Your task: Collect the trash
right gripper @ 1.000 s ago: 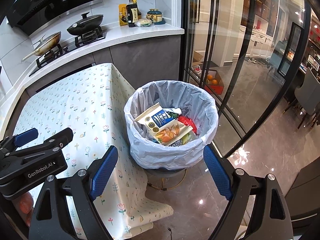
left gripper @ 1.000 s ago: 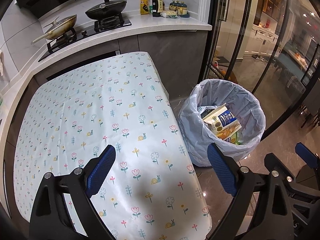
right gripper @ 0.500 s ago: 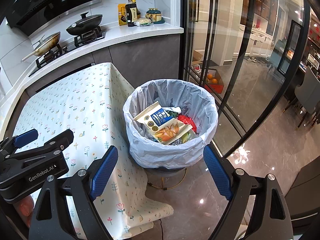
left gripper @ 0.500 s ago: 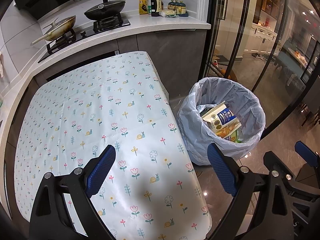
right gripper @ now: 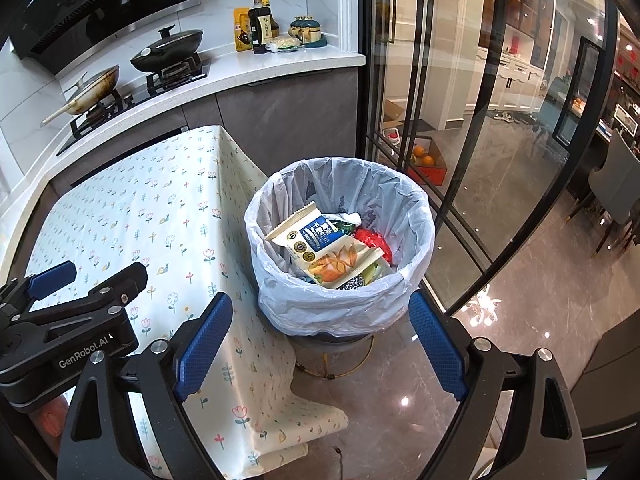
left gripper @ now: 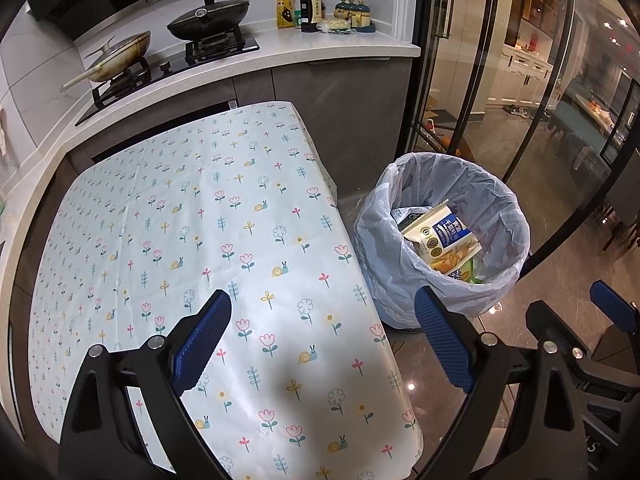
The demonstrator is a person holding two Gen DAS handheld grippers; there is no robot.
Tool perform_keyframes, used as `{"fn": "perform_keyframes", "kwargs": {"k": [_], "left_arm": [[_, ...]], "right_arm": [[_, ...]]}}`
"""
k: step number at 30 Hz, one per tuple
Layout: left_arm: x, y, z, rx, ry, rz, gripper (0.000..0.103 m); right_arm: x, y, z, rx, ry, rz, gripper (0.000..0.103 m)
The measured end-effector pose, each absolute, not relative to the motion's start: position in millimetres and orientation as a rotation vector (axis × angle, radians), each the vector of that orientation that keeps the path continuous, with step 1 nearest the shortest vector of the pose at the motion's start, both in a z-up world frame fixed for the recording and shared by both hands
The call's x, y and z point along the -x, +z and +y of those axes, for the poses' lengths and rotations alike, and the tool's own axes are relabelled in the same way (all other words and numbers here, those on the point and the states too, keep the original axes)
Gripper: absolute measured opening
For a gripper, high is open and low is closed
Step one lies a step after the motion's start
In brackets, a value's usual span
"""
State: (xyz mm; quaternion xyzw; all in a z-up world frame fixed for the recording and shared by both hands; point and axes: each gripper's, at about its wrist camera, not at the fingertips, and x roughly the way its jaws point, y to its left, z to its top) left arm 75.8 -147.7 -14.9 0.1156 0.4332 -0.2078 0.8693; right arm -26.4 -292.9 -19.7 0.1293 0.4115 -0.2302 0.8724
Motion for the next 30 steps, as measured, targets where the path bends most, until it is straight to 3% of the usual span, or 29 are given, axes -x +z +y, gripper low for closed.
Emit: {"fn": "perform_keyframes", "kwargs": {"k": [15, 16, 30], "left_arm": [[-74.9, -18.3, -149.6, -0.249, -0.432, 0.913, 0.089], [-74.8, -18.6, -149.5, -0.251, -0.427, 0.913, 0.089], [-74.1, -21.2, -152.2, -0.251, -0.433, 0.936, 0.089]], "right_arm": [[28.6, -24.6, -295.1, -0.276, -0.487, 0.863, 0.091], [29.2, -24.8, -295.8, -0.277, -0.489, 0.861, 0.097], [30.9, -28.9, -299.2, -0.291, -0.493, 0.864, 0.096]]}}
